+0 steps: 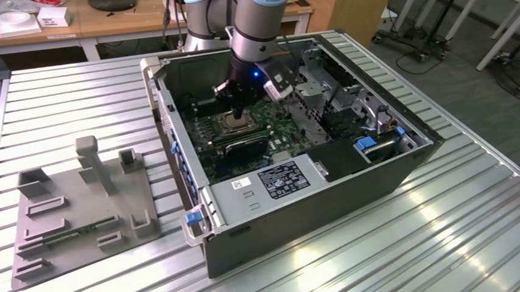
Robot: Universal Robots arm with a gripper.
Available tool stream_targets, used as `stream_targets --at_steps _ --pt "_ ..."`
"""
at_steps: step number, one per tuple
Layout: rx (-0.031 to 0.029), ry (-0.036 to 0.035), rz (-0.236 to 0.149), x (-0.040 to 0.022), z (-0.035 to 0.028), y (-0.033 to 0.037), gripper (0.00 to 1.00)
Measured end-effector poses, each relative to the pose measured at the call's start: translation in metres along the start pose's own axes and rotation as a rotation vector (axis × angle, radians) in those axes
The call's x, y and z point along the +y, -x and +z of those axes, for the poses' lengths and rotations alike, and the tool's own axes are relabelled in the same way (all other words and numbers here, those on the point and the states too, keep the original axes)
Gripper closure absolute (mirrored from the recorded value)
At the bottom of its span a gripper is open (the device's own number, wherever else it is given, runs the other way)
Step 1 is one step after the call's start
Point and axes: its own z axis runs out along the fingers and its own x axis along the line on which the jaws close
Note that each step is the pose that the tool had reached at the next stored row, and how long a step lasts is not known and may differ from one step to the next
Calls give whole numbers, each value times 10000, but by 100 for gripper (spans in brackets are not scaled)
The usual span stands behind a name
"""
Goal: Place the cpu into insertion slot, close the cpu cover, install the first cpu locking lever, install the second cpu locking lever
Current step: 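Install the second cpu locking lever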
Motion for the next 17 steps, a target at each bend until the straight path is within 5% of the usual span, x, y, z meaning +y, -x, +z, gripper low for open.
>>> stream_targets --at_steps 10,17 --pt "35 31 -204 44 8 61 89" --pt "87 30 -199 61 -83 57 89"
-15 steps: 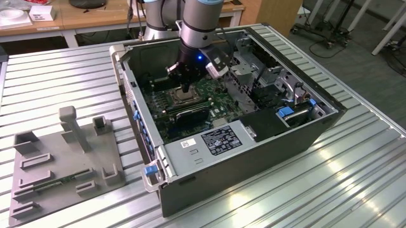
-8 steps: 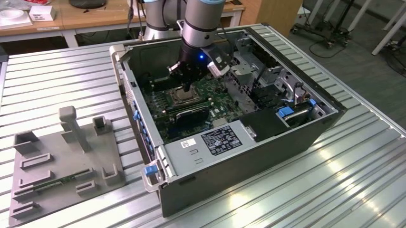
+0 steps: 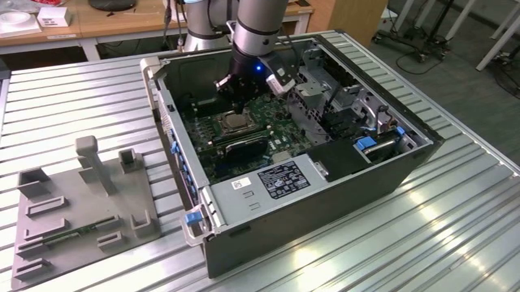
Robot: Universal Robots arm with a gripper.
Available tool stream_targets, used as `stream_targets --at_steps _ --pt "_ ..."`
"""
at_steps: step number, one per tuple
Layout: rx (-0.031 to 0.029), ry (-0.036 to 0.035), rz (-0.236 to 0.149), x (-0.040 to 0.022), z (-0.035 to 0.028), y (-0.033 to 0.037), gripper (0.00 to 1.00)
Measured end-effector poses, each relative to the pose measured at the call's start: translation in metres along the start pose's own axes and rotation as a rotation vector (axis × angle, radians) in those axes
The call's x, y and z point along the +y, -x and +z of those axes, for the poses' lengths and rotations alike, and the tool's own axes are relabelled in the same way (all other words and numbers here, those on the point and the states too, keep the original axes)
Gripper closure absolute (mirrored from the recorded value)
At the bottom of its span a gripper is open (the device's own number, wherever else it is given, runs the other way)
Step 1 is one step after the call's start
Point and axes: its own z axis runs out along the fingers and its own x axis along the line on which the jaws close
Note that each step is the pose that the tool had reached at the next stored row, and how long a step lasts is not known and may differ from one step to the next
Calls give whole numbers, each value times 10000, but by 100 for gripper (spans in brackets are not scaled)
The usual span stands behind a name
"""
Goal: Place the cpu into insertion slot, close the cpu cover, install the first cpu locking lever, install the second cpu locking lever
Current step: 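Install the second cpu locking lever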
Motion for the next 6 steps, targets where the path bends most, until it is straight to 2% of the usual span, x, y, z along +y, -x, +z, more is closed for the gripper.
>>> stream_targets --at_steps 2,4,6 --pt "1 1 0 0 0 0 89" --pt "53 -1 7 0 -2 0 89" --pt "55 -2 7 0 -2 0 89"
